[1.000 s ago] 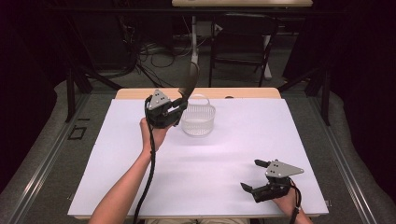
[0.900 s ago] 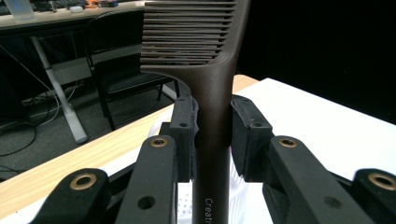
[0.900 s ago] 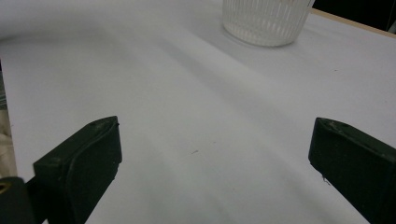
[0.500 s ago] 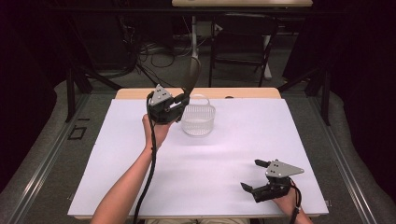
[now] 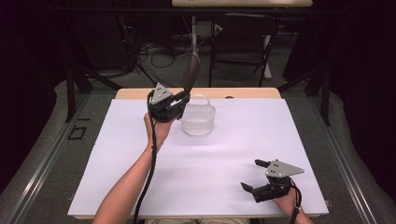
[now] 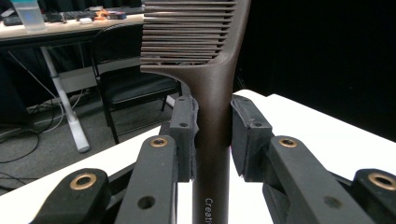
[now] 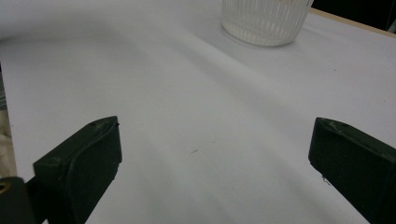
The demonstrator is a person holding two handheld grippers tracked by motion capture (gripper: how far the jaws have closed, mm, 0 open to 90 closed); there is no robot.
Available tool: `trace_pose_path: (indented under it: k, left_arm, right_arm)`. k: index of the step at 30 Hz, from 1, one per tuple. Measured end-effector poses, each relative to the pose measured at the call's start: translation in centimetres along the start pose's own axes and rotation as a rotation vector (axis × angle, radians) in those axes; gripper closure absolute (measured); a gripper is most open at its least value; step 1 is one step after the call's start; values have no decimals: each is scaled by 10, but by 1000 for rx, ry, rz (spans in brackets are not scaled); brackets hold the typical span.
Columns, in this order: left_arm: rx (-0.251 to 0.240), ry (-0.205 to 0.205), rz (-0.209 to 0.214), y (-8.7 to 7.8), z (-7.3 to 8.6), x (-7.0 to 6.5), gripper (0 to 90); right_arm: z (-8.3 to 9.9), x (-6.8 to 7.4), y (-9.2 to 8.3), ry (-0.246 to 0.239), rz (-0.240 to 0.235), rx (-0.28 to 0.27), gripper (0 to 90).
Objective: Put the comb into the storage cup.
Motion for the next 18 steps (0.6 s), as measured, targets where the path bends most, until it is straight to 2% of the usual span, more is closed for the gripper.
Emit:
trace_pose_path:
  k: [18]
  left_arm:
    - [-31,-9,-16,7,-5,2,723]
  right_arm:
    - [0,0,0,3,-1,-1,22]
Point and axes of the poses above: each handheld gripper's, and its own axes: y roughly forward along the jaws, z roughly out of its underside, x roughly to its left, the point moved 7 cm from there along y, roughly forward along the jaws, and after that the axes turned 6 degrees about -x, right-handed, at the moved point
